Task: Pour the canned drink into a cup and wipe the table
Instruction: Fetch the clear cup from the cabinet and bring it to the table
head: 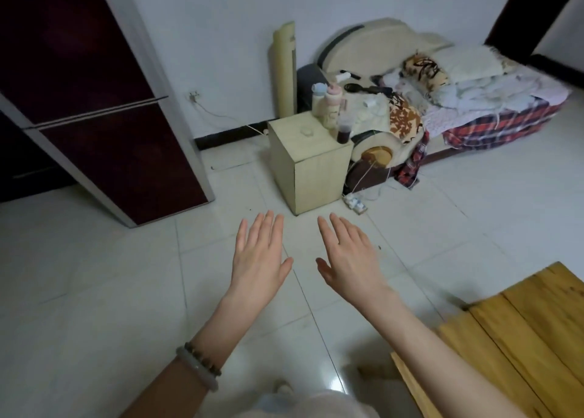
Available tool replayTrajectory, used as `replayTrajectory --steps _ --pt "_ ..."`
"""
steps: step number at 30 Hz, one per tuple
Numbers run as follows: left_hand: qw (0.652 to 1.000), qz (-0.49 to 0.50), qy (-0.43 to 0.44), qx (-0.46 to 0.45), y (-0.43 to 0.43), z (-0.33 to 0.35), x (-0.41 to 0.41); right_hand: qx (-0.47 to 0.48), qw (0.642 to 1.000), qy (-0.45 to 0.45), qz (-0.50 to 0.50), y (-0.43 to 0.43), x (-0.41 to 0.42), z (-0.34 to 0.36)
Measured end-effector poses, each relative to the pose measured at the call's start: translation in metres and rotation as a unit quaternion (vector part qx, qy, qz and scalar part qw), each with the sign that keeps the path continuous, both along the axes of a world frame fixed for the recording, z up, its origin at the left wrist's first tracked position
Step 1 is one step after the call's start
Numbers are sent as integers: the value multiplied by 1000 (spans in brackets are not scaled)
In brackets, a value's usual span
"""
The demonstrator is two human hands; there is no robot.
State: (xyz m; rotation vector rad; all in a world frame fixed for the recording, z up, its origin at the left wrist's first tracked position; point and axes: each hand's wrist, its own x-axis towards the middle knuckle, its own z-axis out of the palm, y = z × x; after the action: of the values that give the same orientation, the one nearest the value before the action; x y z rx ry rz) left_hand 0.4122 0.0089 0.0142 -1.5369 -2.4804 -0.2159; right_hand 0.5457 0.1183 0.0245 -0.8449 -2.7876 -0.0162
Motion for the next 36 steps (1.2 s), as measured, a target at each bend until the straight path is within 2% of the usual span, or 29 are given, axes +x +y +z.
replayTrajectory --steps 7,14,26,36 --pt "999 31 7 14 -13 -5 -86 24 999 4 33 -2 -95 3" --pt "998 57 6 23 10 -9 -180 18 998 12 54 29 -196 -7" --pt "998 59 29 -1 106 8 -381 -5 997 43 62 120 -408 -9" --pt "999 8 23 -26 184 -3 -494 2 1000 23 18 191 -515 -16"
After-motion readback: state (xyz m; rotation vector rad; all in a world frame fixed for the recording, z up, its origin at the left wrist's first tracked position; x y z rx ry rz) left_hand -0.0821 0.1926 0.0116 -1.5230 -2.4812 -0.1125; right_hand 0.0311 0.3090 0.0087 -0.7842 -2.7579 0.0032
